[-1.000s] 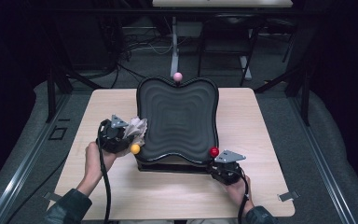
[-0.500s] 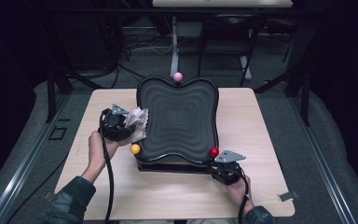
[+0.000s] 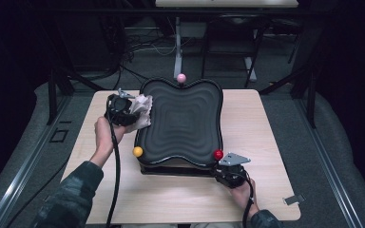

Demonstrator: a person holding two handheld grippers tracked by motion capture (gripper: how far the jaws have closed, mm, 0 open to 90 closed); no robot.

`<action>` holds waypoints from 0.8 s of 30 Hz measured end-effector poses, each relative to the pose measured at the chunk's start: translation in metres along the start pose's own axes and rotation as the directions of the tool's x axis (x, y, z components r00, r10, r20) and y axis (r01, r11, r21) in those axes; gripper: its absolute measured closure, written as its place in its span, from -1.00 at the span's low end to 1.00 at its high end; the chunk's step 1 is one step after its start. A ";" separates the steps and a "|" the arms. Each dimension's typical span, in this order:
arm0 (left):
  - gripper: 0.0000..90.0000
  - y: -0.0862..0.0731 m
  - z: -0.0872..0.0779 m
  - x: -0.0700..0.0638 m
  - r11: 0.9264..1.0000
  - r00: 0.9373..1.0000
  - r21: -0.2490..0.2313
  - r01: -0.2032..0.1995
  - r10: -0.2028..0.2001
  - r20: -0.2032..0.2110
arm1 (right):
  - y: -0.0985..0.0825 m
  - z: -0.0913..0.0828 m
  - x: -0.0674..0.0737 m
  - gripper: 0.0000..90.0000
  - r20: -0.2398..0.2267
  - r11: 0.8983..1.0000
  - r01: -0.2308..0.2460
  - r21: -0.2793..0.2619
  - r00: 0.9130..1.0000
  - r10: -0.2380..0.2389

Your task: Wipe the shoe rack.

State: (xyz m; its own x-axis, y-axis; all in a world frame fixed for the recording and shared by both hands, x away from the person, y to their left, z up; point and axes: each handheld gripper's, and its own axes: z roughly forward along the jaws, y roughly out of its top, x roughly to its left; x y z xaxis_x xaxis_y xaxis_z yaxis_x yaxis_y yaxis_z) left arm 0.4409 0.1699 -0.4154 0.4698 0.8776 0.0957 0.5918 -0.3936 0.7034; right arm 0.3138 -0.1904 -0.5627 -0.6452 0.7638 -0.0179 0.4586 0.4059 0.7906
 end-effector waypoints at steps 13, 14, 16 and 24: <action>0.70 0.038 0.013 0.013 0.999 0.998 -0.009 0.036 -0.036 -0.060 | 0.000 0.000 0.000 0.65 -0.007 1.000 0.004 0.002 1.000 -0.004; 0.70 0.040 0.013 0.013 0.999 0.997 -0.009 0.039 -0.040 -0.066 | 0.000 0.000 0.000 0.65 -0.006 1.000 0.005 0.002 1.000 -0.005; 0.70 0.045 0.014 0.015 0.999 0.997 -0.016 0.044 -0.045 -0.070 | 0.000 0.000 0.000 0.65 -0.005 1.000 0.007 0.002 1.000 -0.007; 0.69 0.070 0.018 0.014 0.999 0.994 -0.025 0.041 -0.043 -0.102 | 0.000 0.000 0.001 0.65 -0.007 1.000 0.000 0.001 1.000 0.000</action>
State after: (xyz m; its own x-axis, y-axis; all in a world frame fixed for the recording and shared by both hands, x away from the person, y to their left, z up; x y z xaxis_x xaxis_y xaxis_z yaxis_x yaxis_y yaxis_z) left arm 0.5009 0.1496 -0.3776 0.3748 0.9170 0.1363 0.5940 -0.3504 0.7241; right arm 0.3134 -0.1894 -0.5628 -0.6495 0.7602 -0.0139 0.4590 0.4066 0.7899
